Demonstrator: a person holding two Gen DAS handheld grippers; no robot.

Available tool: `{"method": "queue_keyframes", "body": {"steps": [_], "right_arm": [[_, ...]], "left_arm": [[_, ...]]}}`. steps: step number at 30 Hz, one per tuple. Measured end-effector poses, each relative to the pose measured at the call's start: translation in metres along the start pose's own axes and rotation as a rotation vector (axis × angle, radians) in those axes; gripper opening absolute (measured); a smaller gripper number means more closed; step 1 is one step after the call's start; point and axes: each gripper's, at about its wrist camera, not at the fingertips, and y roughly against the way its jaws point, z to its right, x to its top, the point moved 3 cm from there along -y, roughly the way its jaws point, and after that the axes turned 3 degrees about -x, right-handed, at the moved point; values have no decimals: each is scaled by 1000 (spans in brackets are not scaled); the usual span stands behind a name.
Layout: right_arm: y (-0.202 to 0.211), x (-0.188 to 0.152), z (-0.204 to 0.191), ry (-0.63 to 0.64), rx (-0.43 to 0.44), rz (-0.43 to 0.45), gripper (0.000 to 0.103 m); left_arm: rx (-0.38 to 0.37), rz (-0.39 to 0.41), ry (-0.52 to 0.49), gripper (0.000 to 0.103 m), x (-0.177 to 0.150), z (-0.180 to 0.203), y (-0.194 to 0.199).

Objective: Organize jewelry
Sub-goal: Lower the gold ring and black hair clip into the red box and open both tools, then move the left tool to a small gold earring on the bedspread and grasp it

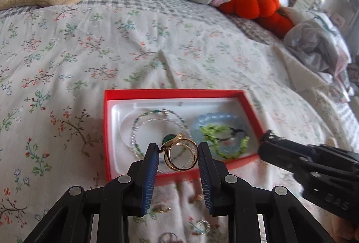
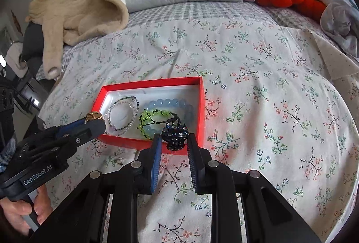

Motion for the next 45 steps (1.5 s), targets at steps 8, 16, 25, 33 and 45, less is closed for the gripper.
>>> {"method": "queue_keyframes", "body": {"steps": [8, 16, 25, 33, 45], "right_arm": [[-11, 3, -10, 53, 29, -7, 24], [-15, 4, -7, 54, 15, -9, 24], [-18, 9, -7, 54, 1, -1, 24], [-30, 13, -21, 99, -13, 1, 24], [-13, 13, -32, 102, -11, 19, 51]], "left_arm": [[36, -11, 4, 30, 2, -3, -20], [65, -23, 11, 32, 4, -2, -25], [95, -12, 2, 48, -3, -3, 6], [134, -25, -35, 67, -28, -12, 40], [173, -133, 130, 76, -50, -50, 41]]}}
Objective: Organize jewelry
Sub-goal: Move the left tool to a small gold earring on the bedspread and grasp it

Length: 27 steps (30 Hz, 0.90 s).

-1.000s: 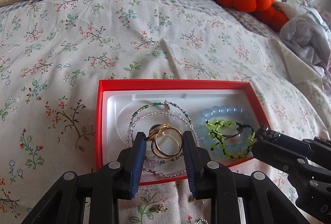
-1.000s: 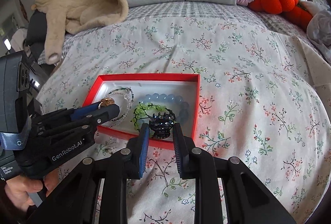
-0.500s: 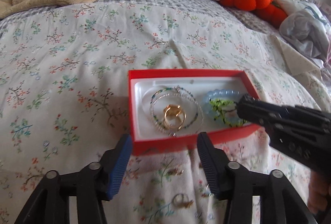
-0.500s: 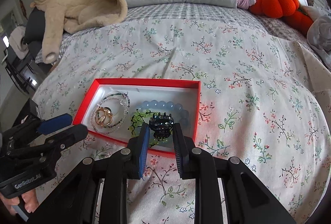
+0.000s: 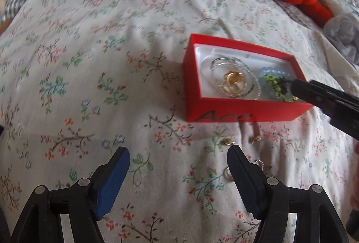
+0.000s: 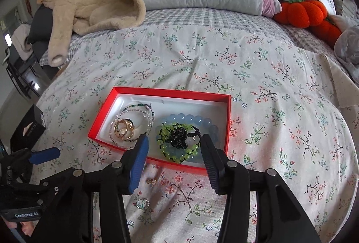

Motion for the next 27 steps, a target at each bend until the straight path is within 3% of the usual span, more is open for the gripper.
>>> {"method": "queue_keyframes", "body": {"steps": [6, 13, 17, 21, 23, 25, 27], "right_arm": [[13, -14, 2, 5, -56, -69, 51], [17, -39, 9, -46, -82, -214, 52], [13, -51, 10, -103, -36, -285, 52], [11, -55, 7, -103, -39, -302, 52], [10, -56, 6, -104, -35, -307, 52], [9, -56, 6, -105, -32, -314, 52], [8, -56, 7, -108, -31, -317, 52]], "left_arm": [[37, -25, 52, 79, -3, -6, -2], [57, -105, 66, 79, -13, -4, -8], [28, -146, 75, 79, -19, 1, -14], [-32, -165, 80, 77, -23, 10, -16], [-87, -172, 93, 65, -24, 14, -18], [-141, -192, 91, 43, -22, 21, -23], [-176, -212, 84, 38, -21, 28, -29]]}}
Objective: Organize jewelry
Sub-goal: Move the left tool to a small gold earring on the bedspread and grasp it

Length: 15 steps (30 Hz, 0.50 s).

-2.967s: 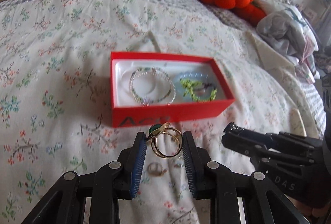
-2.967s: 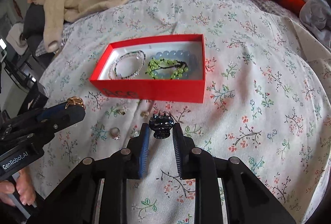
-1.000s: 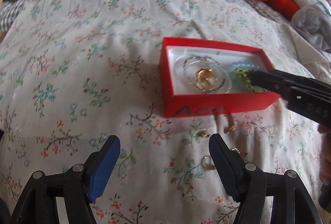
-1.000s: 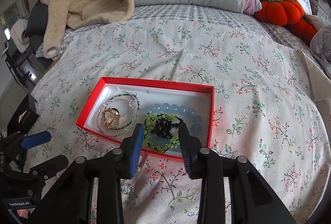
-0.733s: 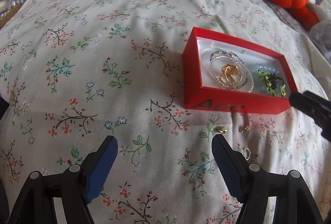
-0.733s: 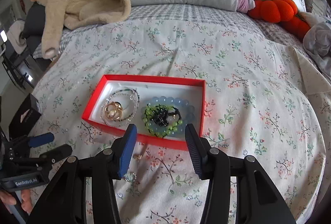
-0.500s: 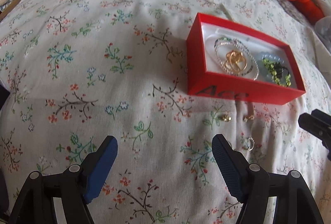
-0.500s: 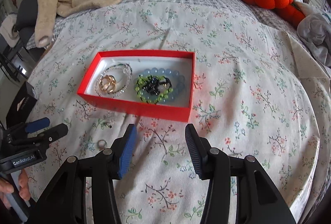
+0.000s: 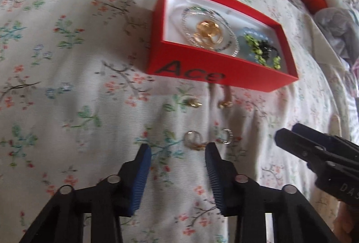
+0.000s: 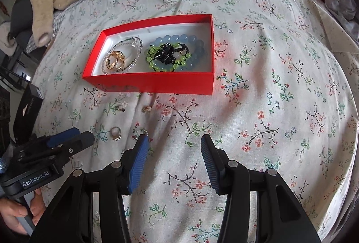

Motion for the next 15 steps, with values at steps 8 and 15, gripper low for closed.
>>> {"method": "queue_keyframes", "body": {"steps": [8, 15], "right_arm": [[-6, 2, 5, -31, 11, -19, 52], [-9, 2, 9, -42, 8, -24, 52]], "left_arm": [[-31, -33, 12, 29, 7, 12, -20], [7, -52, 6, 28, 13, 20, -40]]}}
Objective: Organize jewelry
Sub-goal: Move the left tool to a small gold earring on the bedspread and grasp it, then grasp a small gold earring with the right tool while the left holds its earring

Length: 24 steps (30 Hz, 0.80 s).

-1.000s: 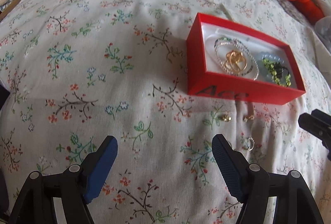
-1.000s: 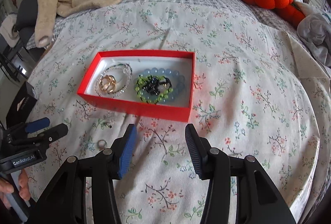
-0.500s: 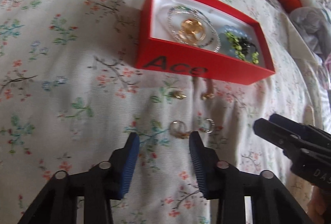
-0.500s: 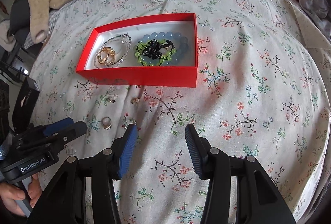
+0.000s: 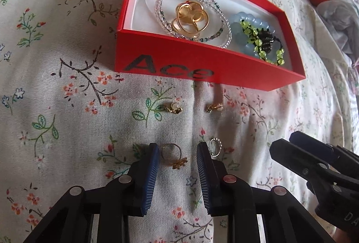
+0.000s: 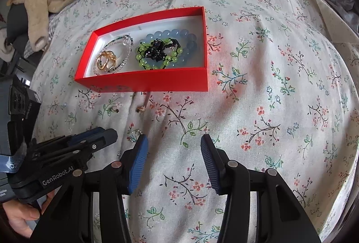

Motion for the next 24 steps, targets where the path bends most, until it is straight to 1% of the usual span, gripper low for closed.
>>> {"method": "queue_keyframes", "body": {"steps": [5, 10, 20, 21, 24], "right_arm": [[-2, 1, 5, -17, 2, -3, 52], [-6, 1, 9, -25, 2, -10, 52], [-10, 1, 10, -31, 7, -24, 52], [-11, 2, 10, -34, 8, -24, 52], [-9, 1, 9, -32, 8, -20, 52]], "left_arm": [[21, -1, -6, 24, 2, 3, -5], [46, 1, -19, 16, 3, 3, -8], [53, 10, -34, 14, 0, 2, -5], [54, 11, -33, 3, 0, 2, -4], [51, 15, -33, 3, -2, -2, 1]]}}
